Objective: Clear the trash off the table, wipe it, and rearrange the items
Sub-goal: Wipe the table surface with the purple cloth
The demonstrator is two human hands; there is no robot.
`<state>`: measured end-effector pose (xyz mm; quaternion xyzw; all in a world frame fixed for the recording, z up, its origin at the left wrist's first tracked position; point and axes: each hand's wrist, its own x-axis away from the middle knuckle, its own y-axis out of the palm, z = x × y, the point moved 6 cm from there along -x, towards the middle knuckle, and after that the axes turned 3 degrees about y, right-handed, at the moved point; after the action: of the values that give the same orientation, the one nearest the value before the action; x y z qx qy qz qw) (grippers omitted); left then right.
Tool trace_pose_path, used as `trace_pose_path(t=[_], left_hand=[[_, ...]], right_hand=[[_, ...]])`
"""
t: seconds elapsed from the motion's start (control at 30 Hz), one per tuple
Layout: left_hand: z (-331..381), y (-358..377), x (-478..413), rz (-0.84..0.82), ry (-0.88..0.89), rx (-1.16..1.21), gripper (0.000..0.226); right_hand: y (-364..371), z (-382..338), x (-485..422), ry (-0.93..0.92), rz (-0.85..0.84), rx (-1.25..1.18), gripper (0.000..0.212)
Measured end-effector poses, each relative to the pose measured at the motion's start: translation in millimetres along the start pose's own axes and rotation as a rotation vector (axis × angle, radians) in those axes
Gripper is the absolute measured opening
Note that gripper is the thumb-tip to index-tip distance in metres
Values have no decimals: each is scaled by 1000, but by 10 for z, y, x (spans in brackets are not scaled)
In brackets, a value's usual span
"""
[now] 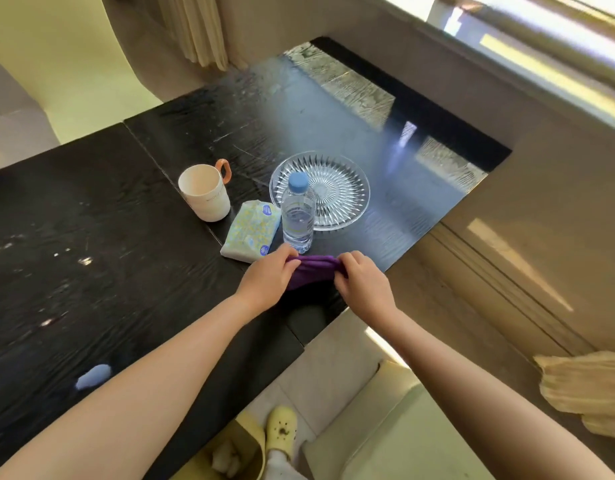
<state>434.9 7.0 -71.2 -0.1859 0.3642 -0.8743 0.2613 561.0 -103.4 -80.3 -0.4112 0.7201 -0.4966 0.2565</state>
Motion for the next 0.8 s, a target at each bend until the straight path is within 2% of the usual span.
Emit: trace_pose_path(t=[0.13, 0.33, 0.43, 0.6, 0.7, 0.8], left_hand=[[-24, -257, 27, 63, -63, 163, 20], [3, -874, 150, 195, -47, 206, 27], [-24, -1292, 279, 272, -48, 229, 27], [-214, -1955, 747, 220, -40, 189, 30], [-426, -2365, 1199, 298, -86, 129, 29], [-768, -2765, 1737, 421, -206, 99, 25]], right_hand=[[-219, -229, -161, -48, -59, -38, 21], [-649, -823, -408, -158, -119, -139, 21], [-867, -1216, -533, -273, -152, -128, 23], [-1030, -2022, -694, -464, -191, -162, 26], [-920, -2621, -732, -592, -251, -175, 22], [-719, -3263, -658, -716, -336, -168, 21]])
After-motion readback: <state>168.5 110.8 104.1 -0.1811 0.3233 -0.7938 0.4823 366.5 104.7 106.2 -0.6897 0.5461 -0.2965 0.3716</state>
